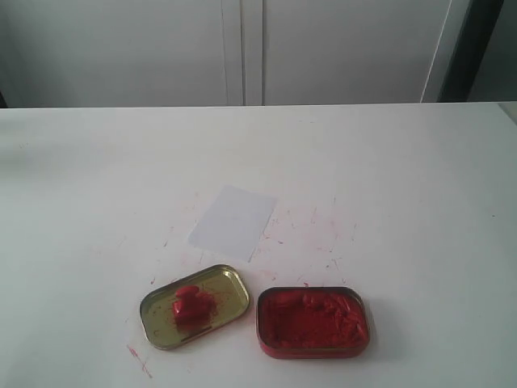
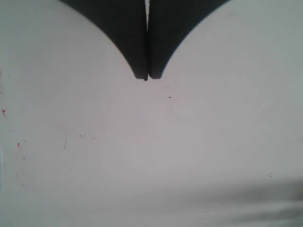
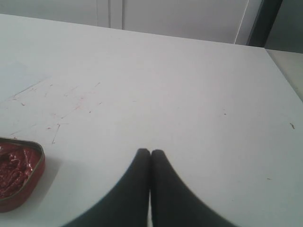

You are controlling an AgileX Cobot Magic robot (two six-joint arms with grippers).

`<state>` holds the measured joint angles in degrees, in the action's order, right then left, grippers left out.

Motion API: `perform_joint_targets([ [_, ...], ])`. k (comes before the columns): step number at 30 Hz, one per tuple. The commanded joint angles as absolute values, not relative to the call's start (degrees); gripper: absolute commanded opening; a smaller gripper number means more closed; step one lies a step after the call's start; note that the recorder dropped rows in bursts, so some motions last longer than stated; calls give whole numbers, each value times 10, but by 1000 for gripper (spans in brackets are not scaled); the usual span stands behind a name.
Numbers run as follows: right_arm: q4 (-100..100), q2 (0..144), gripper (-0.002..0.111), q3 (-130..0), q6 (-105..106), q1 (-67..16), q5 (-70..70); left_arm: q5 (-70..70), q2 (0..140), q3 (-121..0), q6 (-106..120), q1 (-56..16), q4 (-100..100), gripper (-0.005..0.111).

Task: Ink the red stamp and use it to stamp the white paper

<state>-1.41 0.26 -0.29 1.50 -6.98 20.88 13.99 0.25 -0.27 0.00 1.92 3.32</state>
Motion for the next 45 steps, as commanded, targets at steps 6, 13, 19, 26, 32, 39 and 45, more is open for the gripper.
perform_joint_targets([
  [6, -15, 0, 0, 0, 14, -68, 199, 139, 0, 0, 0, 15, 35, 0],
  [13, -15, 0, 0, 0, 5, -68, 199, 139, 0, 0, 0, 15, 35, 0],
  [19, -15, 0, 0, 0, 5, -68, 199, 139, 0, 0, 0, 15, 35, 0],
  [26, -15, 0, 0, 0, 5, -68, 199, 139, 0, 0, 0, 15, 35, 0],
  [32, -15, 0, 0, 0, 5, -68, 199, 130, 0, 0, 0, 15, 35, 0],
  [39, -15, 0, 0, 0, 5, -68, 199, 53, 0, 0, 0, 15, 35, 0],
  [45, -15, 0, 0, 0, 5, -68, 199, -33, 0, 0, 0, 15, 35, 0],
])
